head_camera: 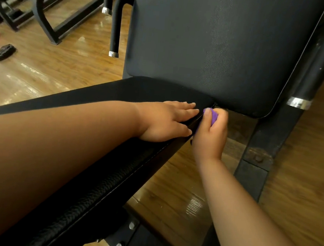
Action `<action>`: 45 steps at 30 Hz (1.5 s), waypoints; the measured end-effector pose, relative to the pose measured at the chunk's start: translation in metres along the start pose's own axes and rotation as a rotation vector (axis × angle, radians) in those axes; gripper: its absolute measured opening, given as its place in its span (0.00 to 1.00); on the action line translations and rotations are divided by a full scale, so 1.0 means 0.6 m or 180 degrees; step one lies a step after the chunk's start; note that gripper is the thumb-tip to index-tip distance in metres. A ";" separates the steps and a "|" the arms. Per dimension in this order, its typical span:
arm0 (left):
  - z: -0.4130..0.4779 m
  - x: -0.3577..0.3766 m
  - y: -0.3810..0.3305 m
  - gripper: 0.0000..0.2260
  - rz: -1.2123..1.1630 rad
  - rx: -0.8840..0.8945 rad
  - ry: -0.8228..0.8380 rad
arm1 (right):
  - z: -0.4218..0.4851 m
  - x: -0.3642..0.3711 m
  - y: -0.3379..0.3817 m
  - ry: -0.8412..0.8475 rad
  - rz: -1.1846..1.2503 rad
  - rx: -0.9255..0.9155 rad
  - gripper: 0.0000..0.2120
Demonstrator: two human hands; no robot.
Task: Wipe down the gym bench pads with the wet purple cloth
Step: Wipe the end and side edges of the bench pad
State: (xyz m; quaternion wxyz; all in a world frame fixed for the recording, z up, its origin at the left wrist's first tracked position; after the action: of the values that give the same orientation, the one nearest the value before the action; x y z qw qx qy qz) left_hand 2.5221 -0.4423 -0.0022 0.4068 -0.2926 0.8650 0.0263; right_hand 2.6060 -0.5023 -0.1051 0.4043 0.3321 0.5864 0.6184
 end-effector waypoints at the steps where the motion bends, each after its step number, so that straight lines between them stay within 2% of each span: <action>1: 0.002 0.001 -0.001 0.27 0.0002 -0.0001 0.0013 | 0.022 0.000 -0.004 -0.0087 -0.0028 0.0100 0.04; 3: 0.003 0.002 0.000 0.27 0.0019 0.0000 0.0027 | 0.036 -0.003 -0.007 -0.0148 0.0005 0.0164 0.05; 9: 0.007 0.001 0.000 0.28 0.0202 -0.0009 0.0120 | -0.027 0.000 -0.008 0.0135 0.0024 -0.0018 0.05; 13: 0.013 -0.009 -0.003 0.27 0.0197 0.0030 -0.0031 | 0.047 -0.003 -0.024 -0.0141 0.0061 0.0576 0.07; 16: 0.020 -0.021 -0.008 0.25 0.0192 0.0137 -0.0355 | 0.020 -0.003 -0.016 -0.0096 0.0092 0.0335 0.07; 19: 0.023 -0.020 -0.008 0.27 0.0118 0.0223 -0.0458 | -0.016 -0.001 -0.008 0.0002 0.0140 0.0050 0.06; 26: 0.033 -0.016 0.001 0.29 -0.0098 0.0216 -0.0389 | 0.075 -0.002 -0.032 -0.0251 0.0150 0.0468 0.07; 31: 0.036 -0.017 0.000 0.29 -0.0102 0.0229 -0.0415 | 0.005 -0.003 -0.020 -0.0207 0.0228 0.0125 0.05; 37: 0.034 -0.016 -0.001 0.28 -0.0075 0.0192 -0.0397 | 0.081 -0.001 -0.062 -0.0521 0.0276 0.0767 0.07; 42: 0.034 -0.019 -0.001 0.27 -0.0103 0.0194 -0.0462 | 0.011 0.006 -0.054 -0.0222 0.0314 0.0487 0.07; 45: 0.034 -0.019 0.000 0.26 -0.0140 0.0156 -0.0497 | 0.049 0.005 -0.059 -0.0379 0.0246 0.0647 0.08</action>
State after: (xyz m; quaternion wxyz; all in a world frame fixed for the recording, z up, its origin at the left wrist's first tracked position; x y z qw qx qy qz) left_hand 2.5417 -0.4308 -0.0079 0.4804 -0.2986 0.8244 0.0189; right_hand 2.6345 -0.4867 -0.1377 0.3785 0.4298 0.6078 0.5500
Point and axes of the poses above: each hand's wrist, its own z-axis towards the middle knuckle, its own x-axis out of the palm, y = z × x, the point moved 7 cm from there along z, towards the middle knuckle, and after that the axes turned 4 degrees about y, right-handed, at the moved point
